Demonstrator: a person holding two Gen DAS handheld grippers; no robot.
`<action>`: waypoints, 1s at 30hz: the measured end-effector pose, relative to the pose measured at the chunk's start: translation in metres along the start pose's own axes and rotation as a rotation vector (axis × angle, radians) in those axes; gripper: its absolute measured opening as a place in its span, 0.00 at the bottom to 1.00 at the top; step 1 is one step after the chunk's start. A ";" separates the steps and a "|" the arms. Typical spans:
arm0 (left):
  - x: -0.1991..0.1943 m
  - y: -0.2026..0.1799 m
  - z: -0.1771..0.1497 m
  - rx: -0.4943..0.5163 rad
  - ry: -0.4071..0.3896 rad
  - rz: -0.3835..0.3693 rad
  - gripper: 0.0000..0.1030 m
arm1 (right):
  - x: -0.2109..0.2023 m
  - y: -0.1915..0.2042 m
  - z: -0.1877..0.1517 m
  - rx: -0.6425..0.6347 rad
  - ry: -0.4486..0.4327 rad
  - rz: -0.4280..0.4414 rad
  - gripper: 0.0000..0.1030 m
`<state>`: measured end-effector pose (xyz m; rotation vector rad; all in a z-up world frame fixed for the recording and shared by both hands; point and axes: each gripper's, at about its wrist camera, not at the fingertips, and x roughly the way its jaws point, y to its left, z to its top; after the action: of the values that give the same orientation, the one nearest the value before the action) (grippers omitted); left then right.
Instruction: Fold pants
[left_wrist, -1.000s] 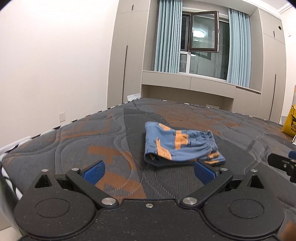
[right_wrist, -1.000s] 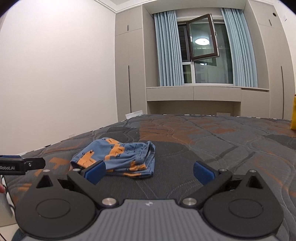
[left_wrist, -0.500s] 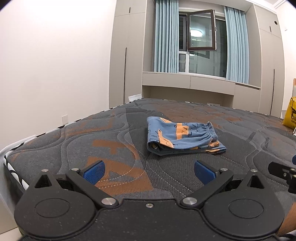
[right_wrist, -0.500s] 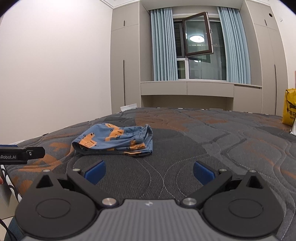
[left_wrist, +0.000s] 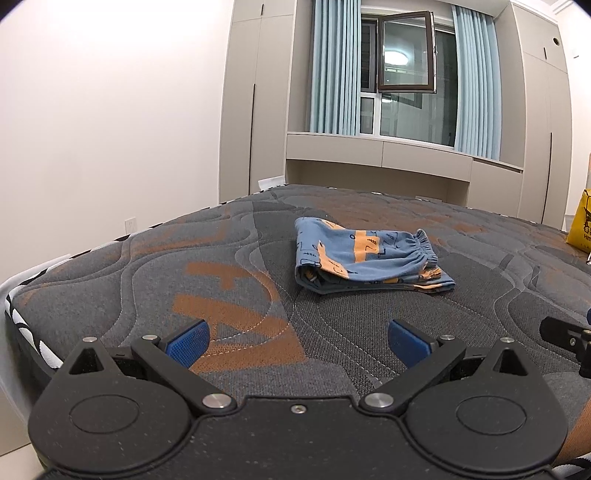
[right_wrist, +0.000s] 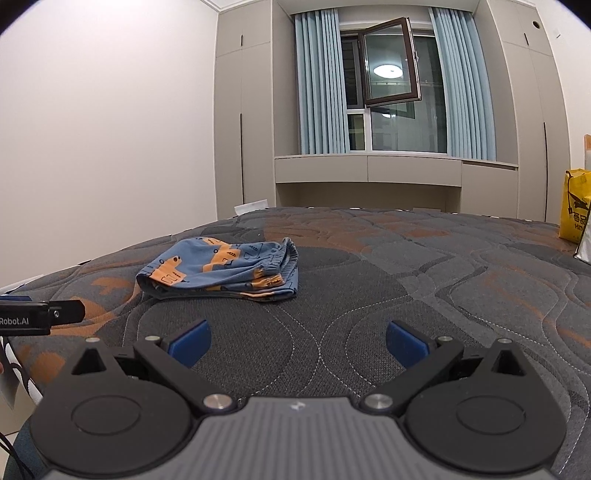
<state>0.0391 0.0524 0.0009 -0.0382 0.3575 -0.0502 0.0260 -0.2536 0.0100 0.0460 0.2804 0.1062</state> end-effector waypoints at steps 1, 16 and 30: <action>0.000 0.000 0.000 0.000 0.000 0.000 0.99 | 0.000 0.000 0.000 0.001 0.001 0.001 1.00; 0.002 -0.001 0.001 -0.008 0.011 0.000 0.99 | 0.001 -0.001 0.000 0.004 0.006 0.004 1.00; 0.003 -0.004 0.000 0.001 0.021 0.004 0.99 | 0.001 -0.001 -0.001 0.007 0.008 0.002 1.00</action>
<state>0.0419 0.0480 0.0000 -0.0363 0.3790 -0.0472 0.0268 -0.2539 0.0083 0.0525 0.2886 0.1070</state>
